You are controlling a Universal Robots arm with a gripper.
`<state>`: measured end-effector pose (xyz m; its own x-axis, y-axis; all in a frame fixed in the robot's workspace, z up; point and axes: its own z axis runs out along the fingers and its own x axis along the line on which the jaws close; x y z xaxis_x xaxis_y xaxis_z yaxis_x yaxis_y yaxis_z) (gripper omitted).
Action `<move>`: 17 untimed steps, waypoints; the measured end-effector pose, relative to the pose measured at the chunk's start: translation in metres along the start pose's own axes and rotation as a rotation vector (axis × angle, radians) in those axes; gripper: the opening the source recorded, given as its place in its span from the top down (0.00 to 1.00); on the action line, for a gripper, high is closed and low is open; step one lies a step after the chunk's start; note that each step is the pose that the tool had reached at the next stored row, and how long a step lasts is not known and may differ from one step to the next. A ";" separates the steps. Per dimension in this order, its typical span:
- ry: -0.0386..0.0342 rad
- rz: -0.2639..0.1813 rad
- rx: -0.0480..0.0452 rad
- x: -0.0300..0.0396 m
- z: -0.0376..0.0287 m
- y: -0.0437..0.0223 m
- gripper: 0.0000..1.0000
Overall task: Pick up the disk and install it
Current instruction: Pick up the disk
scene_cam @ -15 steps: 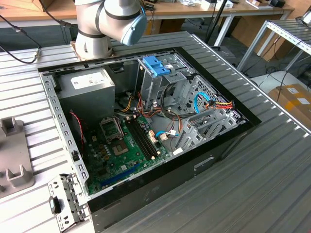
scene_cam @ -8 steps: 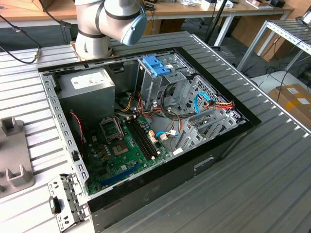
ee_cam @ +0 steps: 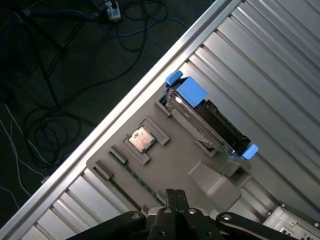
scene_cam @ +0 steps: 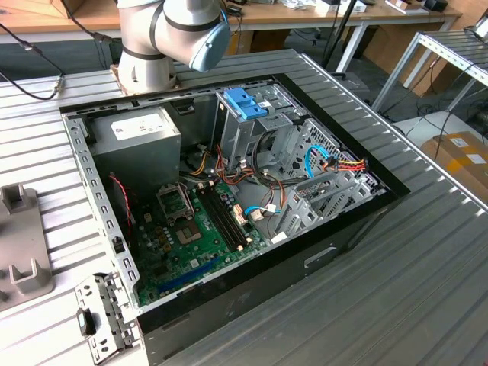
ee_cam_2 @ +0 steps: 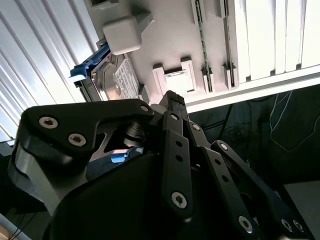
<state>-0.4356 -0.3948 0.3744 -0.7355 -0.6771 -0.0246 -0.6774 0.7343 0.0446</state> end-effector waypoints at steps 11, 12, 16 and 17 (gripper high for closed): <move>0.0017 -0.039 -0.0010 0.0000 0.0000 0.0000 0.89; 0.0018 -0.041 -0.0010 0.0000 0.0000 0.0000 0.89; 0.0023 -0.051 -0.0013 0.0000 0.0000 0.0000 0.89; 0.0024 -0.054 -0.0013 0.0000 0.0000 0.0000 0.89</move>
<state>-0.4355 -0.3948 0.3744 -0.6981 -0.7156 -0.0246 -0.7159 0.6968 0.0446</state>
